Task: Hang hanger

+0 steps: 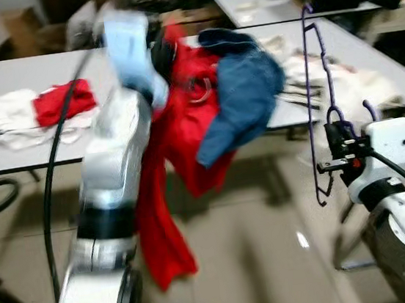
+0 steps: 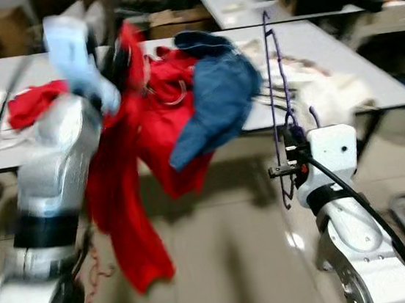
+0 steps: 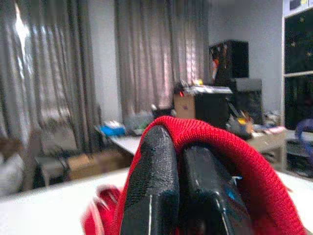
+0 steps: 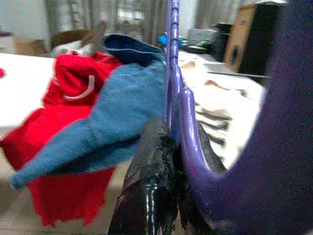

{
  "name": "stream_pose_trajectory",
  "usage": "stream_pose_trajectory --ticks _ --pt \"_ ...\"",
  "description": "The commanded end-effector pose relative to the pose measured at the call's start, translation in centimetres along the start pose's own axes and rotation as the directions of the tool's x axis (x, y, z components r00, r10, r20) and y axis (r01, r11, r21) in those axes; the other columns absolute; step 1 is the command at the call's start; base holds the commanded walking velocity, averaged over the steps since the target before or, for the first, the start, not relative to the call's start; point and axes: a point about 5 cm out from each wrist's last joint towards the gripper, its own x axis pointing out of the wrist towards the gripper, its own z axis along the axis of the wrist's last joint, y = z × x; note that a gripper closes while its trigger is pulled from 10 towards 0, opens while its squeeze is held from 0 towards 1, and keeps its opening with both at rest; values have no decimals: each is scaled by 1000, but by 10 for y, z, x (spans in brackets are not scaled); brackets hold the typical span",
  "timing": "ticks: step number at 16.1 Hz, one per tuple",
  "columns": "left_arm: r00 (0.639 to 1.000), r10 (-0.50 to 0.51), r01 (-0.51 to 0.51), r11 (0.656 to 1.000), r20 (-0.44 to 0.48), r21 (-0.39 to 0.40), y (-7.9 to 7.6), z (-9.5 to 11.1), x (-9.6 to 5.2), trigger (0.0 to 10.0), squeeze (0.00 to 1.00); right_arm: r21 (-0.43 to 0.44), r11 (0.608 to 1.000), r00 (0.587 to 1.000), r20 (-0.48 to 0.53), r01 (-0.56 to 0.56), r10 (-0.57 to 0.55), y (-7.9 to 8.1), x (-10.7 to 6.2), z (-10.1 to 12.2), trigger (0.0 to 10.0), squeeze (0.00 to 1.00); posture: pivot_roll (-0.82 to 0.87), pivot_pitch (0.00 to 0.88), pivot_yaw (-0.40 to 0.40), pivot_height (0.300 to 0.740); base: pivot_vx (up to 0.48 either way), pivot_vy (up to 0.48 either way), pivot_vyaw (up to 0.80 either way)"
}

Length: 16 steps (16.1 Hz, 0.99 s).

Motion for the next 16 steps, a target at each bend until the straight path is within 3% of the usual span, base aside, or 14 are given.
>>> stream_pose_trajectory --ticks 1,4,6,8,11,12,14,16 --pt "1000 24 -24 1000 -3 13 9 -1 1 10000 0 4 1000 1000 17 -19 19 5 1 3 10000 0 -56 0 16 740 274 0 0" --pt "999 16 -17 1000 43 12 12 11 27 10000 0 15 1000 1000 19 -21 21 8 1 3 10000 0 -66 0 20 740 290 0 0" --pt "997 4 -5 1000 80 12 13 24 45 10000 0 23 999 1000 20 -22 22 10 0 4 10000 0 -73 0 22 740 302 0 -609" --pt "995 -8 5 1000 100 24 13 32 53 10000 0 22 1000 1000 18 -18 18 9 0 3 10000 0 -77 0 25 740 304 0 -800" --pt "989 -19 14 999 149 34 13 54 72 10000 0 21 1000 1000 21 -2 2 8 -1 3 10000 0 -80 0 27 740 308 0 -800" --pt "981 -9 4 1000 193 29 14 76 81 10000 0 23 1000 1000 21 -1 1 8 -1 3 10000 0 -77 0 28 740 307 0 0" --pt "973 25 -35 999 230 41 19 98 87 10000 0 30 1000 1000 28 -10 9 11 -1 4 10000 0 -82 0 38 740 311 0 0" --pt "971 32 -44 998 237 45 21 101 88 10000 0 34 999 1000 29 -15 14 12 -1 4 10000 0 -82 0 38 740 307 0 0"
